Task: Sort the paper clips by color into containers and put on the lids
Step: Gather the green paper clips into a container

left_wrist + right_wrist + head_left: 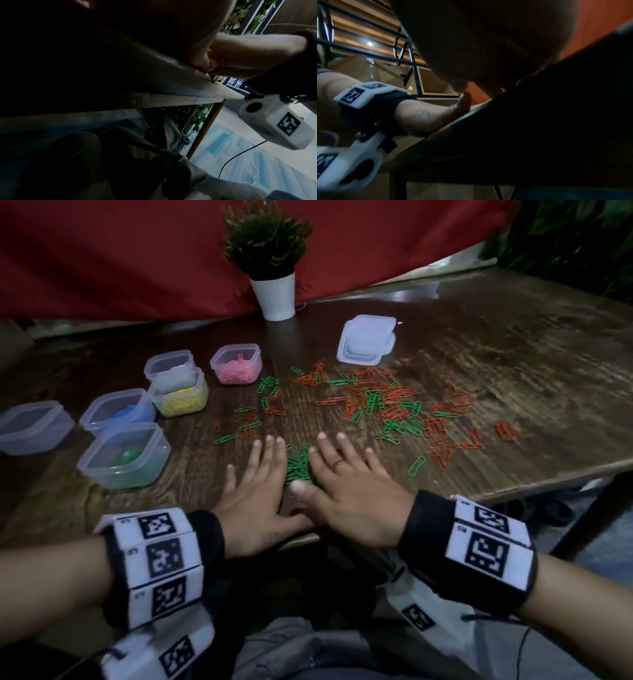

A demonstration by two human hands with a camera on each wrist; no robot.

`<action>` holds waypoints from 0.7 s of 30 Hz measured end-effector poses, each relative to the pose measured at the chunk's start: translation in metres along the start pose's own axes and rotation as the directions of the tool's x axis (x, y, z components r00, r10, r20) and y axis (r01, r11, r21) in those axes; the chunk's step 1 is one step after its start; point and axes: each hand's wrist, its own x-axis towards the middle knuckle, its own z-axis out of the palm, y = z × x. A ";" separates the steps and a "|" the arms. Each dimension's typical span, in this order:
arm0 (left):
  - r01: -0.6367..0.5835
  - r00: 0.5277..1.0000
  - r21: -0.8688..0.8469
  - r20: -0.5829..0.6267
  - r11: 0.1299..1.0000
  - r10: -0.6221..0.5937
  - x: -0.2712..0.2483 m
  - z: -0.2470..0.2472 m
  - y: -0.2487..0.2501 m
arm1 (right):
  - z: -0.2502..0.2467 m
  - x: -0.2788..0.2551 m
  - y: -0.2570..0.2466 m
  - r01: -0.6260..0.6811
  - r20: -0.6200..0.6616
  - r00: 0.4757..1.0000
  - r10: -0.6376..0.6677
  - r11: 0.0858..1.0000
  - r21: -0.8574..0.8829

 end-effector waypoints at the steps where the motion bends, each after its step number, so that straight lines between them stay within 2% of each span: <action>1: 0.007 1.000 -0.024 -0.015 1.000 -0.007 0.001 0.002 0.001 | -0.003 0.001 0.003 -0.009 -0.057 0.998 0.012 0.999 0.046; 5: 0.048 0.998 -0.064 -0.039 0.997 -0.051 0.009 0.004 0.004 | -0.014 -0.002 0.030 -0.048 -0.274 0.951 0.140 0.947 0.318; 8: 0.050 0.999 -0.030 -0.015 0.998 -0.051 0.014 0.000 0.010 | -0.009 -0.006 0.048 -0.018 -0.324 0.928 0.183 0.892 0.452; 11: 0.035 0.998 0.019 -0.059 0.999 -0.033 0.019 0.004 0.011 | 0.003 -0.008 0.053 0.026 -0.400 0.902 0.163 0.904 0.427; 14: -0.009 0.976 0.041 -0.218 0.999 0.018 0.025 0.009 0.005 | 0.010 -0.006 0.053 0.079 -0.497 0.860 0.113 0.934 0.349; 16: -0.044 0.948 0.092 -0.309 0.995 0.071 0.029 0.008 0.004 | 0.012 -0.004 0.053 0.080 -0.519 0.849 0.100 0.946 0.314; 18: -0.060 0.934 0.134 -0.341 0.989 0.103 0.034 0.006 0.004 | 0.015 -0.003 0.053 0.074 -0.532 0.842 0.087 0.959 0.275; 21: -0.122 0.933 0.109 -0.327 0.987 0.151 0.036 0.001 0.006 | 0.020 -0.002 0.055 0.090 -0.583 0.810 0.065 0.968 0.233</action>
